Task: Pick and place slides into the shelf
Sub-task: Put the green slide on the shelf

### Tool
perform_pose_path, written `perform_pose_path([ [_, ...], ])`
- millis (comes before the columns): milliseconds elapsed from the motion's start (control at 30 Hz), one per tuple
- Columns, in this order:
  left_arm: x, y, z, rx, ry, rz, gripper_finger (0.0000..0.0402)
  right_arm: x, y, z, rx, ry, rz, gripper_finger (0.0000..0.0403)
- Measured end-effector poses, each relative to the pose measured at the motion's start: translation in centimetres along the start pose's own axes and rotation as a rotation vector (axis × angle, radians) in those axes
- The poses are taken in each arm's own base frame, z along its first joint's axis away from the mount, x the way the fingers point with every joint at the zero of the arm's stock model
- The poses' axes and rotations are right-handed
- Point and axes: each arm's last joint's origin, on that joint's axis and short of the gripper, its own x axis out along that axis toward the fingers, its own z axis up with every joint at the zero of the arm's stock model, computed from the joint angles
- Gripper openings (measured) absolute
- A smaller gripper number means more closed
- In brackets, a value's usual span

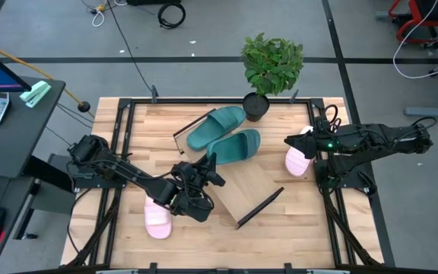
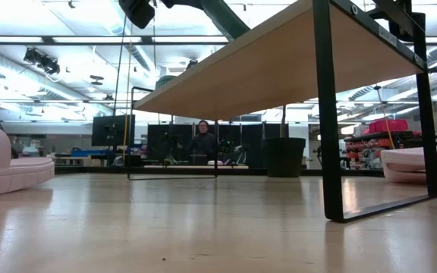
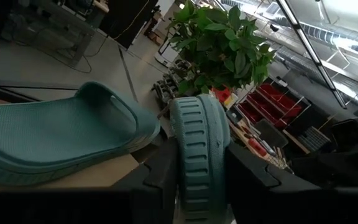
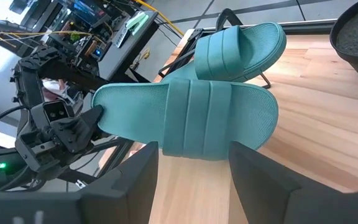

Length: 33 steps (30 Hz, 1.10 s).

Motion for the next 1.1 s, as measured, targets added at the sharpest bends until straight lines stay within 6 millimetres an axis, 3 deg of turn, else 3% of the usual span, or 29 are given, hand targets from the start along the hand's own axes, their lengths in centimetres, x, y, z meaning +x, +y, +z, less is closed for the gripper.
perform_pose_path([
  [367, -1.4, 0.4, -0.2, 0.114, 0.029, -0.030, 0.0116, 0.0, 0.0, 0.0, 0.000, 0.001, 0.001, 0.0203],
  [767, -0.5, 1.5, -0.6, 0.178, 0.129, -0.026, 0.0116, 0.0, 0.0, 0.0, 0.003, 0.004, 0.002, 0.0203],
  [1100, -0.5, 2.6, -0.8, 0.242, 0.194, -0.013, 0.0085, 0.0, 0.0, 0.0, 0.003, 0.006, 0.003, 0.0203],
])
